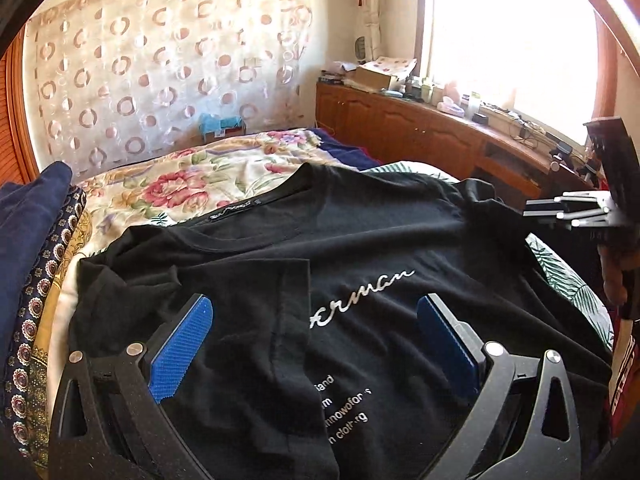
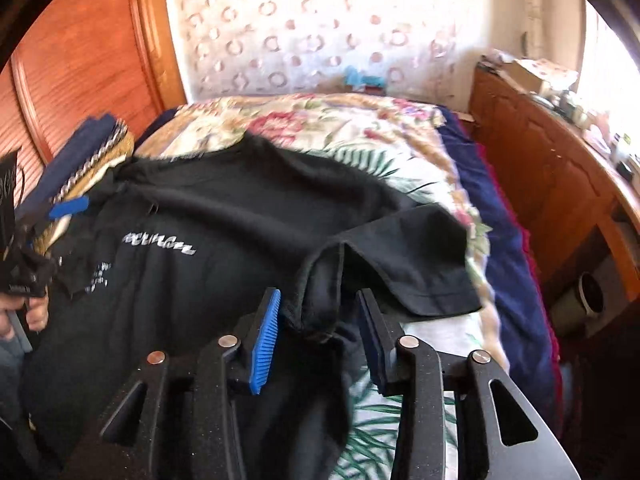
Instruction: Fold small clothes
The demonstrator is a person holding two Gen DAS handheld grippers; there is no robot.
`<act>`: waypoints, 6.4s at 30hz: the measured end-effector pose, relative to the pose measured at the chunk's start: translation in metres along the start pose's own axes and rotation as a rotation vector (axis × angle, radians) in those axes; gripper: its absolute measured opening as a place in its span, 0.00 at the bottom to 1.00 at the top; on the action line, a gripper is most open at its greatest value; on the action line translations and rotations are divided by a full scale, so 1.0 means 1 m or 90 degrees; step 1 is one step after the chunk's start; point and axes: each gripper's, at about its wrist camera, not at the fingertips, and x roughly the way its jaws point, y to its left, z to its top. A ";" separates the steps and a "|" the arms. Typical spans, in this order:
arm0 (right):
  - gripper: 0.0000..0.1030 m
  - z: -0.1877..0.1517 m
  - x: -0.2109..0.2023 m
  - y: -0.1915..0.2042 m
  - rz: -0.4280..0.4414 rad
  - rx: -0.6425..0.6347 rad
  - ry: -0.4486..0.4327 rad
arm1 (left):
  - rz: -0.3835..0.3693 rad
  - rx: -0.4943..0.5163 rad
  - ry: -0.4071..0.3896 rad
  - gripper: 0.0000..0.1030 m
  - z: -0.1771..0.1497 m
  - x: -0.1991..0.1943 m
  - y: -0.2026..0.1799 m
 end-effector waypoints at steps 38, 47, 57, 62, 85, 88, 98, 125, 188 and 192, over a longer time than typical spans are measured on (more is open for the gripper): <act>0.02 0.095 -0.002 0.086 -0.014 -0.089 -0.054 | 0.041 -0.035 -0.025 1.00 -0.006 -0.008 0.016; 0.33 0.137 0.031 0.128 0.012 -0.136 -0.051 | 0.050 -0.058 -0.027 1.00 -0.007 -0.007 0.028; 0.39 0.070 0.023 0.124 0.050 -0.087 0.016 | 0.055 -0.052 -0.031 1.00 -0.006 -0.007 0.025; 0.39 0.045 0.026 0.139 0.066 -0.099 0.055 | 0.059 -0.058 -0.027 1.00 -0.006 -0.005 0.027; 0.52 0.048 -0.032 0.156 0.053 -0.141 0.040 | 0.090 -0.070 -0.042 1.00 -0.004 -0.010 0.036; 0.56 0.053 -0.057 0.150 0.027 -0.126 0.003 | 0.106 -0.068 -0.044 1.00 0.000 -0.013 0.041; 0.68 0.058 -0.054 0.124 -0.058 -0.108 -0.099 | 0.136 -0.051 -0.044 1.00 0.020 -0.038 0.055; 0.68 0.066 0.052 0.076 -0.021 -0.023 0.028 | 0.214 -0.008 0.279 0.39 0.030 0.071 0.124; 0.08 -0.031 -0.155 0.114 0.020 -0.070 -0.147 | 0.156 -0.057 -0.078 0.08 -0.024 -0.220 0.059; 0.08 -0.056 -0.186 0.119 0.012 -0.073 -0.155 | 0.151 -0.074 -0.093 0.08 -0.051 -0.247 0.046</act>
